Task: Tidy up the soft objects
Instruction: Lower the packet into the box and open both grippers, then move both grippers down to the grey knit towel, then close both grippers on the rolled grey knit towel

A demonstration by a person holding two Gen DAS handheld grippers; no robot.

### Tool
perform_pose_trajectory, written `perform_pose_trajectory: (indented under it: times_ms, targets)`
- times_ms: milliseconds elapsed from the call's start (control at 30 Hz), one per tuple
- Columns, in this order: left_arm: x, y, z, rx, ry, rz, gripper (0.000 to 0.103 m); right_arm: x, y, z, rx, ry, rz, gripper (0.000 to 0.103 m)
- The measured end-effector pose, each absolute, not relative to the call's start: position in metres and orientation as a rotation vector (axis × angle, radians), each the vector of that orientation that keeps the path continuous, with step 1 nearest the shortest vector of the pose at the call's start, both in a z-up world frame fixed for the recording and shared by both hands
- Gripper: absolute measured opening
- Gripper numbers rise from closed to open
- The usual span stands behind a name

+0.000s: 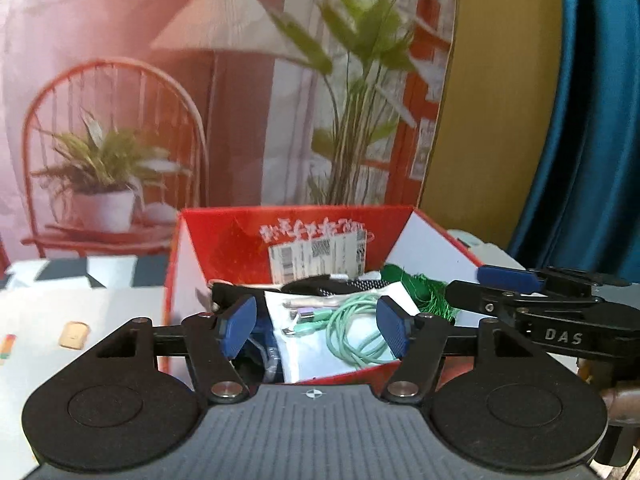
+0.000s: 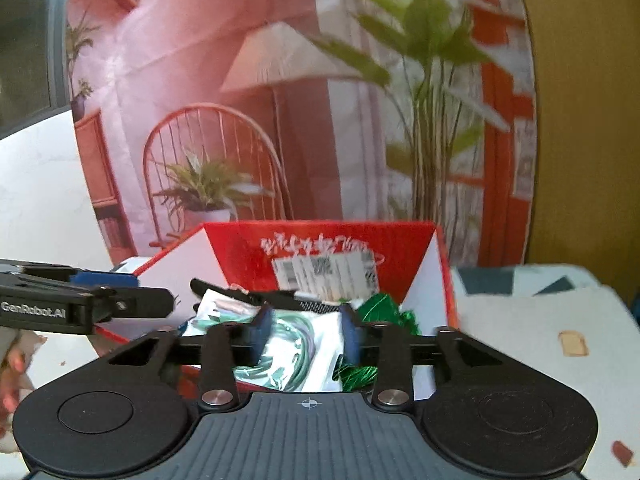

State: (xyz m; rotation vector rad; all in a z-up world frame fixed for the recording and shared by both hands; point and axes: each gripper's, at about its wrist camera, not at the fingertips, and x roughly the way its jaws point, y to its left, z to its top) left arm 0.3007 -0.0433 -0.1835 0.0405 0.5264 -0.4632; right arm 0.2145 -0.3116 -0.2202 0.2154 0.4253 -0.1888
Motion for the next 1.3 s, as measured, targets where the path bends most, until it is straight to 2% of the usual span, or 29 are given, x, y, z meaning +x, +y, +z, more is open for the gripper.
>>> perform_pose_trajectory:
  times_ms: [33, 100, 300, 400, 867, 1100, 1200, 1300]
  targets:
    - [0.293, -0.041, -0.182, 0.036, 0.508, -0.455, 0.083, 0.208, -0.309, -0.218, 0.222, 0.401, -0.194, 0.055]
    - [0.275, -0.033, -0.180, 0.024, 0.466, -0.429, 0.091, 0.197, -0.306, -0.215, 0.233, 0.362, -0.198, 0.061]
    - [0.244, -0.003, -0.194, 0.000, 0.481, -0.369, 0.094, 0.157, -0.294, -0.222, 0.266, 0.263, -0.252, 0.100]
    - [0.242, 0.009, -0.207, -0.024, 0.526, -0.334, 0.094, 0.141, -0.291, -0.232, 0.295, 0.247, -0.268, 0.103]
    - [0.247, 0.027, -0.268, -0.090, 0.689, -0.247, 0.094, 0.142, -0.274, -0.297, 0.222, 0.438, -0.309, 0.099]
    - [0.255, 0.025, -0.283, -0.087, 0.725, -0.209, 0.093, 0.153, -0.281, -0.317, 0.253, 0.516, -0.307, 0.082]
    - [0.255, 0.024, -0.286, -0.092, 0.732, -0.195, 0.093, 0.157, -0.282, -0.320, 0.260, 0.537, -0.283, 0.081]
    - [0.253, 0.024, -0.288, -0.101, 0.728, -0.189, 0.093, 0.161, -0.283, -0.323, 0.264, 0.564, -0.247, 0.074]
